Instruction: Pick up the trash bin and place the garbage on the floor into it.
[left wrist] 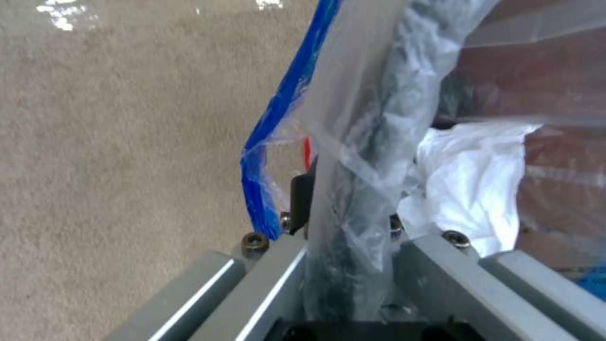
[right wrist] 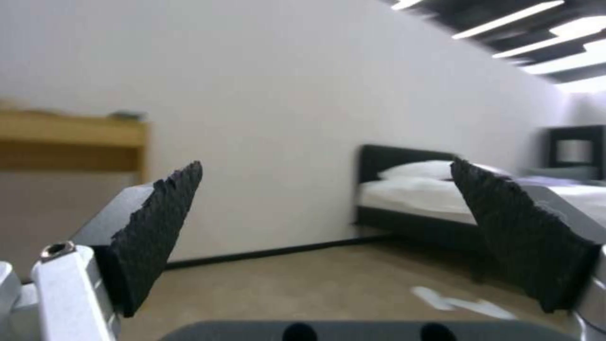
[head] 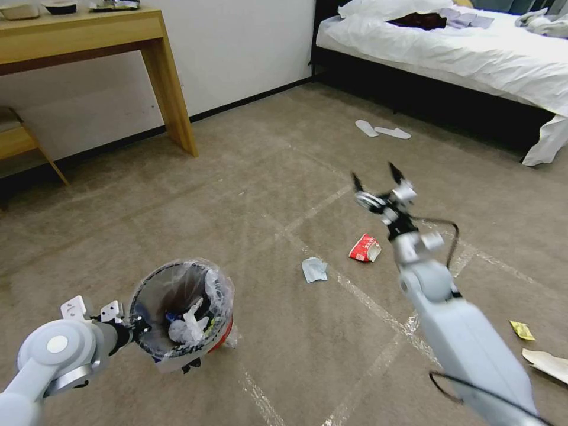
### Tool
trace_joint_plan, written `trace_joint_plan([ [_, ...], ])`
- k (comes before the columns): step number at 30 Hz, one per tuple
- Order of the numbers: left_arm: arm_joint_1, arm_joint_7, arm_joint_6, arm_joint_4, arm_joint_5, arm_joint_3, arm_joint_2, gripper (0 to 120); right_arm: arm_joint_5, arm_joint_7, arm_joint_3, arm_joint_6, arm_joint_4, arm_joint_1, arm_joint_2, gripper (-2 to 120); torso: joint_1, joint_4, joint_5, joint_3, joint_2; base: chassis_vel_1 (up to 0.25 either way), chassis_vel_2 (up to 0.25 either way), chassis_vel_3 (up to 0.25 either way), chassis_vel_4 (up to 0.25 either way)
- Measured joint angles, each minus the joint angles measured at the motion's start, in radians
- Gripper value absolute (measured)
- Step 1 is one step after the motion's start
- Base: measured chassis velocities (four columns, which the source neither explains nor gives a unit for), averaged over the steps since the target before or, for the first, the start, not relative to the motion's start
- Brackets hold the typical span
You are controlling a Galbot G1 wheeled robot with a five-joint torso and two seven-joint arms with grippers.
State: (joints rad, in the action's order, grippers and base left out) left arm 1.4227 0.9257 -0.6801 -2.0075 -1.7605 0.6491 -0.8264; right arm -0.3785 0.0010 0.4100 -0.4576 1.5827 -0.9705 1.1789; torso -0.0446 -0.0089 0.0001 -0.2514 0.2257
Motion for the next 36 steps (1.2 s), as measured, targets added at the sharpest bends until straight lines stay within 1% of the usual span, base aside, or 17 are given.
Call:
trace_joint_plan([
  [1, -0.001, 0.001, 0.000, -0.001, -0.001, 0.000, -0.002, 0, 0.007, 0.006, 0.028, -0.007, 0.012, -0.025, 0.023, 100, 0.000, 0.0001, 0.0001, 0.000, 0.000, 0.000, 0.000, 0.000, 0.000],
  [2, -0.001, 0.001, 0.000, -0.001, -0.001, 0.000, -0.002, 0, 0.007, 0.006, 0.028, -0.007, 0.012, -0.025, 0.023, 100, 0.000, 0.0001, 0.0001, 0.000, 0.000, 0.000, 0.000, 0.000, 0.000],
  [3, -0.003, 0.004, 0.000, -0.007, -0.004, 0.004, -0.001, 0, 0.041, 0.031, 0.081, -0.011, 0.044, -0.076, 0.064, 100, 0.000, 0.0001, 0.0002, 0.000, 0.000, 0.000, 0.000, 0.000, 0.000],
  [4, -0.003, 0.004, 0.000, -0.007, -0.004, 0.004, -0.001, 0, 0.041, 0.031, 0.081, -0.011, 0.044, -0.076, 0.064, 100, 0.000, 0.0001, 0.0002, 0.000, 0.000, 0.000, 0.000, 0.000, 0.000],
  [5, -0.003, 0.006, 0.000, -0.011, -0.010, 0.009, 0.008, 0, 0.086, 0.073, 0.113, -0.013, 0.072, -0.117, 0.087, 100, 0.000, 0.0002, 0.0000, 0.000, 0.000, 0.000, 0.000, 0.000, 0.000],
  [6, -0.003, 0.006, 0.000, -0.011, -0.010, 0.009, 0.008, 0, 0.086, 0.073, 0.113, -0.013, 0.072, -0.117, 0.087, 100, 0.000, 0.0002, 0.0000, 0.000, 0.000, 0.000, 0.000, 0.000, 0.000],
  [7, -0.003, 0.007, 0.000, -0.013, -0.015, 0.016, 0.018, 0, 0.127, 0.121, 0.136, -0.015, 0.096, -0.159, 0.102, 100, 0.000, -0.0001, 0.0002, 0.000, 0.000, 0.000, 0.000, 0.000, 0.000],
  [8, -0.003, 0.007, 0.000, -0.013, -0.015, 0.016, 0.018, 0, 0.127, 0.121, 0.136, -0.015, 0.096, -0.159, 0.102, 100, 0.000, -0.0001, 0.0002, 0.000, 0.000, 0.000, 0.000, 0.000, 0.000],
  [9, -0.005, 0.010, -0.002, -0.015, -0.023, 0.025, 0.028, 0, 0.152, 0.143, 0.159, -0.025, 0.121, -0.204, 0.112, 100, 0.000, 0.0001, 0.0001, 0.000, 0.000, 0.000, 0.000, 0.000, 0.000],
  [14, -0.009, 0.021, -0.004, -0.022, -0.041, 0.039, 0.045, 0, 0.184, 0.118, 0.205, -0.060, 0.131, -0.264, 0.124, 100, 0.000, -0.0002, 0.0001, 0.000, 0.000, 0.000, 0.000, 0.000, 0.000],
  [15, -0.013, 0.022, -0.007, -0.022, -0.046, 0.053, 0.054, 0, 0.205, 0.096, 0.231, -0.086, 0.126, -0.286, 0.131, 100, 0.000, 0.0002, -0.0001, 0.000, 0.000, 0.000, 0.000, 0.000, 0.000],
  [16, -0.013, 0.022, -0.007, -0.022, -0.046, 0.053, 0.054, 0, 0.205, 0.096, 0.231, -0.086, 0.126, -0.286, 0.131, 100, 0.000, 0.0002, -0.0001, 0.000, 0.000, 0.000, 0.000, 0.000, 0.000],
  [18, -0.016, 0.021, -0.009, -0.017, -0.053, 0.069, 0.070, 0, 0.214, 0.077, 0.251, -0.095, 0.124, -0.315, 0.140, 100, 0.000, -0.0001, 0.0001, 0.000, 0.000, 0.000, 0.000, 0.000, 0.000],
  [22, -0.023, 0.019, -0.009, -0.008, -0.059, 0.079, 0.081, 0, 0.227, 0.071, 0.256, -0.114, 0.112, -0.328, 0.147, 100, 0.000, -0.0001, 0.0001, 0.000, 0.000, 0.000, 0.000, 0.000, 0.000],
  [24, -0.036, 0.022, -0.010, -0.003, -0.080, 0.087, 0.085, 0, 0.242, 0.059, 0.258, -0.131, 0.103, -0.335, 0.156, 100, 0.000, 0.0000, 0.0001, 0.000, 0.000, 0.000, 0.000, 0.000, 0.000],
  [32, -0.045, 0.025, -0.010, 0.000, -0.087, 0.083, 0.083, 0, 0.251, 0.048, 0.257, -0.140, 0.102, -0.341, 0.174, 100, 0.000, 0.0000, 0.0000, 0.000, 0.000, 0.000, 0.000, 0.000, 0.000],
  [36, -0.043, 0.026, -0.012, -0.004, -0.083, 0.070, 0.067, 0, 0.262, 0.041, 0.259, -0.148, 0.095, -0.347, 0.187, 100, 0.000, 0.0000, 0.0001, 0.000, 0.000, 0.000, 0.000, 0.000, 0.000],
])
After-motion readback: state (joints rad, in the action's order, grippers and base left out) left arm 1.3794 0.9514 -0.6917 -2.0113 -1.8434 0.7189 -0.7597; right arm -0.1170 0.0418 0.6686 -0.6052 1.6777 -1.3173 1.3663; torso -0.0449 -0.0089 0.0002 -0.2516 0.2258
